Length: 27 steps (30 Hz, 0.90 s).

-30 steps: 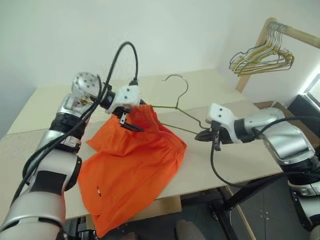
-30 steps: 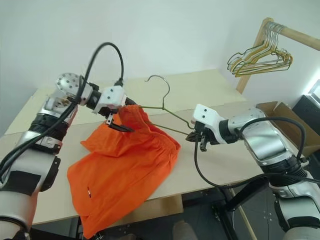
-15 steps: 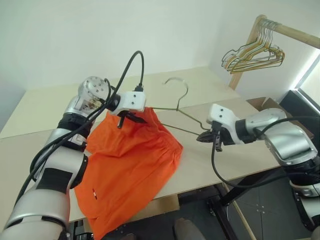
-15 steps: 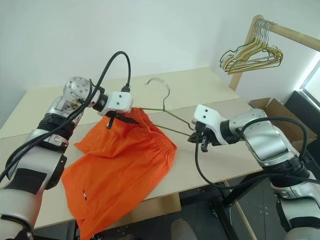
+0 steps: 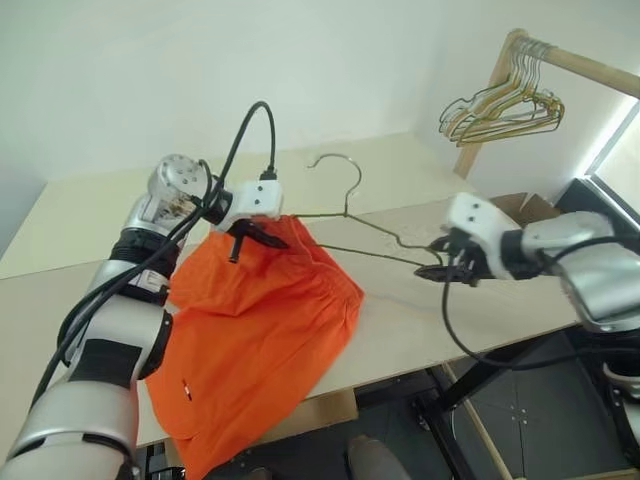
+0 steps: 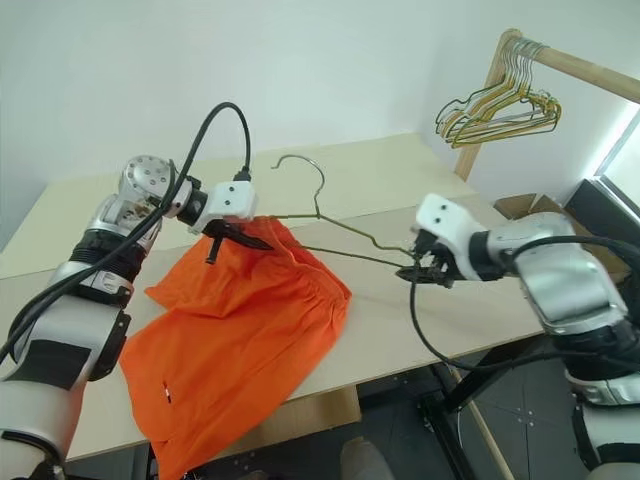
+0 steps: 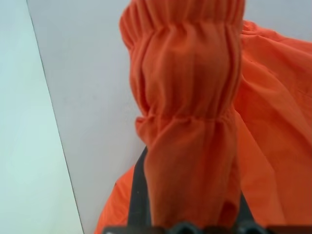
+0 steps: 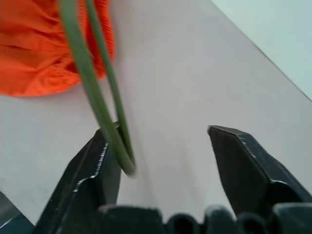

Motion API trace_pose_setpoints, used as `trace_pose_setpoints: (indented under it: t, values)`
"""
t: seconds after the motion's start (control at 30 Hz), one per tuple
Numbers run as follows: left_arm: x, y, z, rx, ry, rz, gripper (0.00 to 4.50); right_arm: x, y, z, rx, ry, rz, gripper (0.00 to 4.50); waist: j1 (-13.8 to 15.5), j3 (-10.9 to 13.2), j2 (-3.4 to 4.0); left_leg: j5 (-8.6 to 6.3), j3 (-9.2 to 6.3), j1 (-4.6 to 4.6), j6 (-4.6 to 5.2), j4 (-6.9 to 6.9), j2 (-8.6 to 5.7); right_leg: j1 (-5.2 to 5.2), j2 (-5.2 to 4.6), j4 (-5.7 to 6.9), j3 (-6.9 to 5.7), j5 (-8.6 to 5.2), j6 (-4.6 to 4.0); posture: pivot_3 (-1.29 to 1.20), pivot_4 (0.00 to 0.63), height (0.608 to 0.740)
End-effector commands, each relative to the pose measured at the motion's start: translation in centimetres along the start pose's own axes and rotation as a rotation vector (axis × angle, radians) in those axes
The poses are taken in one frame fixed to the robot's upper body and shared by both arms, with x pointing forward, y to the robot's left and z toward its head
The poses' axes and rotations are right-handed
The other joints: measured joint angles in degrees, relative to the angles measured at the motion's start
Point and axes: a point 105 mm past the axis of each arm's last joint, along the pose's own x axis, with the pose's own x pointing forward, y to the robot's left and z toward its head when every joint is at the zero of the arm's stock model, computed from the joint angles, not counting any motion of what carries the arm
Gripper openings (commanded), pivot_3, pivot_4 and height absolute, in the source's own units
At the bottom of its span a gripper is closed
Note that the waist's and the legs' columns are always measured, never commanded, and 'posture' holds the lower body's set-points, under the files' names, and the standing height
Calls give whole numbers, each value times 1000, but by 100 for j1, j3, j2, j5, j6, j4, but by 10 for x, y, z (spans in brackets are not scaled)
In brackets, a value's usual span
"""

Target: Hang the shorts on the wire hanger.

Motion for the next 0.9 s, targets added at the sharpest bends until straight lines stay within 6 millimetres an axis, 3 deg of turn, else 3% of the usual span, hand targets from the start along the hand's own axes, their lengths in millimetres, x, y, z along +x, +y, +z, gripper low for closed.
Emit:
trace_pose_setpoints:
  t: [0.03,0.1,0.2,0.33,0.53,0.63,0.8,0.9]
  values:
    - [-11,7,9,-19,-50,47,0,-34,-19,1,69,-55,-144,4476,-1,0,0,0,0,0,0,1,0,0,0,1,0,0,0,-306,0,740]
    - [-11,8,8,-52,-61,57,0,-47,-22,-10,134,-63,-176,4476,1,0,0,0,0,0,0,1,0,1,-1,2,0,0,0,-302,0,740]
    - [-9,5,8,-75,-75,41,0,-54,0,-30,225,-76,-109,4476,14,-1,-1,1,-4,2,1,2,0,6,1,3,-3,0,0,-299,0,740]
    - [-9,3,11,-76,-87,30,0,-16,46,-29,373,-178,26,4476,-46,-6,-9,1,-1,12,1,4,12,16,12,7,5,1,2,-293,0,740]
    - [-10,3,12,-76,-81,29,0,57,81,-7,559,-293,137,4476,-135,-9,3,2,-1,29,2,2,14,22,14,14,12,3,7,-293,0,740]
    - [-11,2,11,-76,-75,26,0,81,98,6,609,-304,231,4476,-139,-9,2,3,-2,19,2,2,5,16,9,11,11,4,7,-284,0,740]
    - [-14,2,11,-80,-72,28,0,103,120,17,633,-284,347,4476,-123,-9,2,3,-3,20,2,2,-2,16,4,12,12,5,8,-274,0,740]
    - [-14,2,12,-80,-71,30,0,108,123,18,661,-291,361,3947,-114,-9,2,3,-4,20,2,2,-2,16,5,12,10,5,8,-271,0,740]
